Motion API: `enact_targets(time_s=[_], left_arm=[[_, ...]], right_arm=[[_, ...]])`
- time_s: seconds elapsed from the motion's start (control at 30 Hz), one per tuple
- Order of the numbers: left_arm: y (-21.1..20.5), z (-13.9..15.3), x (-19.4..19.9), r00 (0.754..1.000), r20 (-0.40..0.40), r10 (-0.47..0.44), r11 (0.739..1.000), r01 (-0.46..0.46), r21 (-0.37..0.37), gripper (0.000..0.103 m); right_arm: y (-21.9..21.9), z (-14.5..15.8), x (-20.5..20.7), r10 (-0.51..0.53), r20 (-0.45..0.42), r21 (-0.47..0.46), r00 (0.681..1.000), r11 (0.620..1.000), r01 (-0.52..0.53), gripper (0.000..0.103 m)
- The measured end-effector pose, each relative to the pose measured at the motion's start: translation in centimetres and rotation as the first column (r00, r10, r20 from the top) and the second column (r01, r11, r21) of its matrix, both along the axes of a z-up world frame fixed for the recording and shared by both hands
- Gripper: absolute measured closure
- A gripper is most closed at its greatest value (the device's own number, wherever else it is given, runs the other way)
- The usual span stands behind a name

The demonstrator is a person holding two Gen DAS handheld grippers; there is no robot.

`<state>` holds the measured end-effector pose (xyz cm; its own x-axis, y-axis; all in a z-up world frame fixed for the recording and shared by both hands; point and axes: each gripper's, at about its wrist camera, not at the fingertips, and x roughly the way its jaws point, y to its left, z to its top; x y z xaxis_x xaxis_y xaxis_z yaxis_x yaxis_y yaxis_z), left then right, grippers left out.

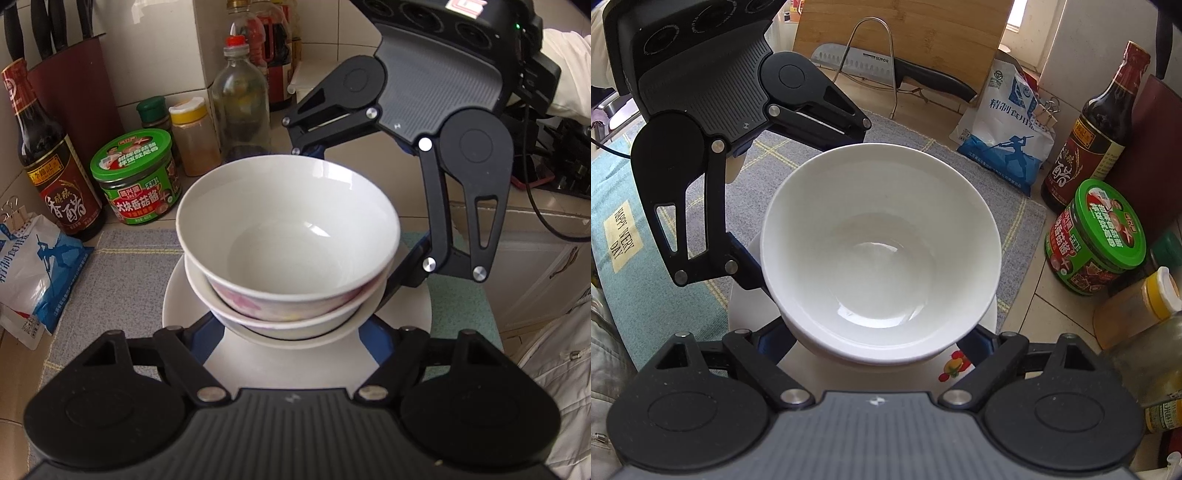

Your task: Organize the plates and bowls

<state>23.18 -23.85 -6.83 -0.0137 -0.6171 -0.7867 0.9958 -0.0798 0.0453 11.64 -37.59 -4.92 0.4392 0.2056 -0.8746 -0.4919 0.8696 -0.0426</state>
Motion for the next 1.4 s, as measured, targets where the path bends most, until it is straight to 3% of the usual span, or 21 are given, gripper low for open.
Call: enact_targets(time_s=[0.13,0.23,0.4,0.6,0.73,0.83,1.03,1.13,1.23,1.3,1.4], left_arm=[[0.2,-0.1,-0.2,1.000,0.004,0.005,1.000,-0.005,-0.008,0.024],[0.5,-0.1,-0.3,1.000,0.012,0.020,0.999,-0.019,-0.033,0.017],[1.0,0.0,-0.2,0.998,0.008,0.060,0.997,-0.059,-0.042,0.010],[2.6,0.5,-1.0,0.993,0.028,0.119,0.991,-0.117,-0.060,0.008],[4.5,1.3,-2.5,0.979,0.036,0.202,0.973,-0.197,-0.118,0.008],[5.9,1.9,-3.8,0.956,0.030,0.292,0.945,-0.284,-0.164,0.008],[8.5,3.1,-6.1,0.872,-0.046,0.488,0.840,-0.483,-0.247,0.003],[9.9,3.5,-7.1,0.810,-0.086,0.580,0.768,-0.580,-0.271,0.003],[10.3,3.8,-8.2,0.738,-0.045,0.673,0.700,-0.656,-0.283,0.002],[10.6,3.9,-8.9,0.687,-0.025,0.727,0.651,-0.699,-0.296,0.002],[10.8,4.2,-9.9,0.630,0.016,0.776,0.607,-0.739,-0.292,0.002]], right_arm=[[-0.1,0.0,0.0,-0.004,-0.002,0.008,1.000,1.000,0.004,0.006],[-0.1,0.0,0.0,-0.014,0.008,0.025,1.000,1.000,0.014,0.000],[0.1,0.0,-0.4,-0.024,0.022,0.019,0.999,1.000,0.024,0.000],[0.0,0.5,-1.4,-0.043,0.048,0.022,0.998,0.999,0.042,0.000],[0.3,1.1,-2.5,-0.051,0.079,0.010,0.996,0.999,0.050,0.000],[0.5,1.4,-3.3,-0.065,0.095,-0.012,0.993,0.998,0.066,0.000],[1.3,2.0,-4.6,-0.177,0.104,-0.057,0.979,0.981,0.184,0.000],[1.7,2.2,-5.1,-0.284,0.109,-0.074,0.953,0.953,0.292,0.000],[2.4,2.5,-6.0,-0.424,0.123,-0.066,0.897,0.899,0.434,0.000],[2.9,2.4,-6.7,-0.525,0.135,-0.061,0.840,0.842,0.536,0.000],[3.7,2.3,-7.5,-0.652,0.132,-0.047,0.747,0.748,0.662,0.000]])
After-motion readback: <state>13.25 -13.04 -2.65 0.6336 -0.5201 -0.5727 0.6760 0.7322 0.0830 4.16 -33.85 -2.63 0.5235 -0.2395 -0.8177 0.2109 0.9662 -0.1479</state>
